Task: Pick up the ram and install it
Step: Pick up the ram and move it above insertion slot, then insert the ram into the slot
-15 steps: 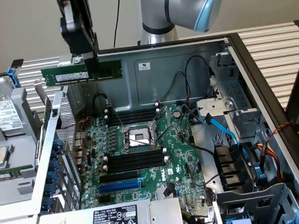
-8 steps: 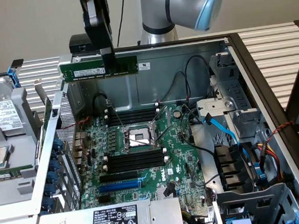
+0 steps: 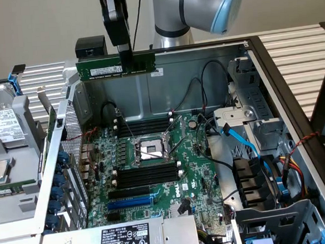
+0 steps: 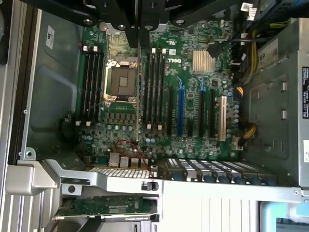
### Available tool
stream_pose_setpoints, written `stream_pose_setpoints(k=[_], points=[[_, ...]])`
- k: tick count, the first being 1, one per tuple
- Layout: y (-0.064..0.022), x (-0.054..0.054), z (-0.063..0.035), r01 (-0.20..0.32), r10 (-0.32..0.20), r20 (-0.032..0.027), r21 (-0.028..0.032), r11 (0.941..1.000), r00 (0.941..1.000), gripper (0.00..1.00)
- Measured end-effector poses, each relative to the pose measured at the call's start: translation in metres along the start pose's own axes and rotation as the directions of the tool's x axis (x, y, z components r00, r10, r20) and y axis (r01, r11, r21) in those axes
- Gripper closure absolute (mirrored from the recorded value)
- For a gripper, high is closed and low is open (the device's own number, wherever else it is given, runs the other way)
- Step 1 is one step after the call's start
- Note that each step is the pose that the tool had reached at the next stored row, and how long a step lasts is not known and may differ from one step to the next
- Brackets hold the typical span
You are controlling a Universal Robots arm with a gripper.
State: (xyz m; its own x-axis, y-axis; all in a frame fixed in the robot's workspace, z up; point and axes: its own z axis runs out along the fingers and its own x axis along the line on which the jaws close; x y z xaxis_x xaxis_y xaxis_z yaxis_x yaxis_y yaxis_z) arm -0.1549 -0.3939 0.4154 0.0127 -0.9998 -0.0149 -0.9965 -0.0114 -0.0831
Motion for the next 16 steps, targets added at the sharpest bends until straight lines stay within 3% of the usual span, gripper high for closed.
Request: stream_pose_setpoints(k=[5,16], points=[[-0.0002,0.000,0.0050,0.000,0.000,-0.0002,0.0087,1.0000,1.0000,0.87],[-0.0009,0.000,0.0114,0.000,0.000,0.0003,0.0111,0.9999,1.0000,0.87]])
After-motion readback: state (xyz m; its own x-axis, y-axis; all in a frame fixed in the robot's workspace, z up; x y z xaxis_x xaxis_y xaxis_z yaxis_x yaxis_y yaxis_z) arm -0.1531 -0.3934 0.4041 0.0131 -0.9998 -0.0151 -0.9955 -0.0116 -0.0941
